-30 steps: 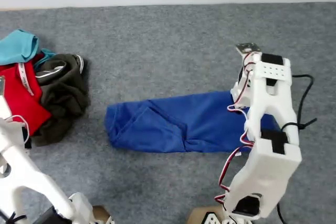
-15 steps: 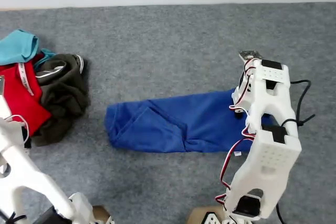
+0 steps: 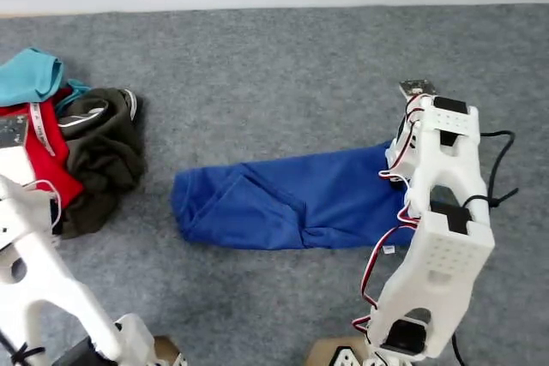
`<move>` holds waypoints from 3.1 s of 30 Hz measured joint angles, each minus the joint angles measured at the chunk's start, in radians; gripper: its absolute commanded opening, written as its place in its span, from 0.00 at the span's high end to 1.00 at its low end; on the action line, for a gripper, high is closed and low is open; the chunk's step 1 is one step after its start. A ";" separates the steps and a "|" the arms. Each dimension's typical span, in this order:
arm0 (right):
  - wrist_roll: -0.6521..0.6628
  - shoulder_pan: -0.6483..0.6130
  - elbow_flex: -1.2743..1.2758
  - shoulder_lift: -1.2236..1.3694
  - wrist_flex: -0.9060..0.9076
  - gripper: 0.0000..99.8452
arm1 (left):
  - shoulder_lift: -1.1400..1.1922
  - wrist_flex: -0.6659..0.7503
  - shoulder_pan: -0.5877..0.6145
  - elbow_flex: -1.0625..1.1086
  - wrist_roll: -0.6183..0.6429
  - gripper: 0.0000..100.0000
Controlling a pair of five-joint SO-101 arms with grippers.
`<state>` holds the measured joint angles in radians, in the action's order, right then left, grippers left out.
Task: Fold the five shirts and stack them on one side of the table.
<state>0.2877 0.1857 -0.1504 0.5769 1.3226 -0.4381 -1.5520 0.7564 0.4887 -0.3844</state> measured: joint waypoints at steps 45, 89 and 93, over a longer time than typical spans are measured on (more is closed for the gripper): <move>0.137 -0.071 -0.137 -0.313 0.399 0.99 | 0.000 0.000 -0.003 -0.023 0.000 0.99; 0.086 -0.760 -0.137 -0.167 0.183 0.82 | 0.000 0.000 -0.003 -0.023 0.000 0.99; 0.103 -0.799 -0.137 -0.167 0.213 0.75 | 0.000 0.000 -0.003 -0.008 0.000 0.99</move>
<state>0.3905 -0.6137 -0.2869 0.4097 1.5359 -0.4381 -1.5520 0.7534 0.4810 -0.3844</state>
